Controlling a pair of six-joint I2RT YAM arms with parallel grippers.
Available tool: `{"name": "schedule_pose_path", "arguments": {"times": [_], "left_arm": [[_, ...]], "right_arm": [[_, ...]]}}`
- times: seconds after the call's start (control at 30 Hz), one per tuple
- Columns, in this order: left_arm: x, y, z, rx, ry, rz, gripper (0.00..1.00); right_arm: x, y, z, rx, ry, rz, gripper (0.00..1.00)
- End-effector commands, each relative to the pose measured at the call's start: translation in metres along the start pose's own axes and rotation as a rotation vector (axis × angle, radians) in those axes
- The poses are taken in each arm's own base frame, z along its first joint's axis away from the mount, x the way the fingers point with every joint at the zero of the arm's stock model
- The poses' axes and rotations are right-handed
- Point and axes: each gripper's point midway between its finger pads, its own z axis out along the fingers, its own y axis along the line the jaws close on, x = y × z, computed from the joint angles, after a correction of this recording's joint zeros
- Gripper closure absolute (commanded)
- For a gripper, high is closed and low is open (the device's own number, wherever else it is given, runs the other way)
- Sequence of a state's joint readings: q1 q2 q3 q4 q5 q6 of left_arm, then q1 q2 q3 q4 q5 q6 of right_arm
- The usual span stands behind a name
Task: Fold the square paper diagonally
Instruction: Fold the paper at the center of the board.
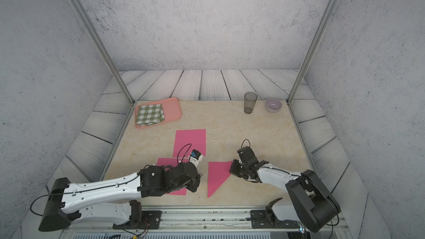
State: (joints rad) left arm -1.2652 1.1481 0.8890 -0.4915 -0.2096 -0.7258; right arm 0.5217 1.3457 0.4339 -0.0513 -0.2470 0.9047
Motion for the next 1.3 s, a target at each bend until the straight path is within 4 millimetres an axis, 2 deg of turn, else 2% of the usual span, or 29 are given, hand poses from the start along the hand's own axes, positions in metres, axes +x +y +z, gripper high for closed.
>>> {"name": "schedule_pose_path", "arguments": {"times": [0.0,0.07,0.23,0.53,0.7,0.93,1.1,1.27], "left_arm": [[-0.012,-0.029,0.017,0.107,-0.005,0.040,1.00],[-0.009,-0.044,0.036,0.147,0.028,0.059,1.00],[0.016,-0.036,0.083,0.065,0.114,0.031,1.00],[0.048,-0.031,0.127,0.048,0.182,0.013,1.00],[0.051,-0.030,0.143,0.020,0.189,0.018,1.00],[0.073,-0.025,0.165,-0.007,0.258,0.023,1.00],[0.088,-0.015,0.169,-0.033,0.294,0.023,1.00],[0.099,-0.008,0.171,-0.046,0.326,0.034,1.00]], "right_arm": [[0.048,-0.095,0.002,0.364,0.131,0.050,1.00],[0.048,-0.095,0.002,0.364,0.133,0.050,1.00],[0.049,-0.095,0.002,0.364,0.140,0.054,1.00],[0.051,-0.095,0.003,0.363,0.144,0.063,1.00],[0.052,-0.097,0.003,0.365,0.146,0.068,1.00],[0.053,-0.095,0.003,0.357,0.153,0.074,1.00],[0.048,-0.089,0.001,0.347,0.139,0.082,0.99],[0.035,-0.082,-0.006,0.331,0.116,0.095,0.98]]}}
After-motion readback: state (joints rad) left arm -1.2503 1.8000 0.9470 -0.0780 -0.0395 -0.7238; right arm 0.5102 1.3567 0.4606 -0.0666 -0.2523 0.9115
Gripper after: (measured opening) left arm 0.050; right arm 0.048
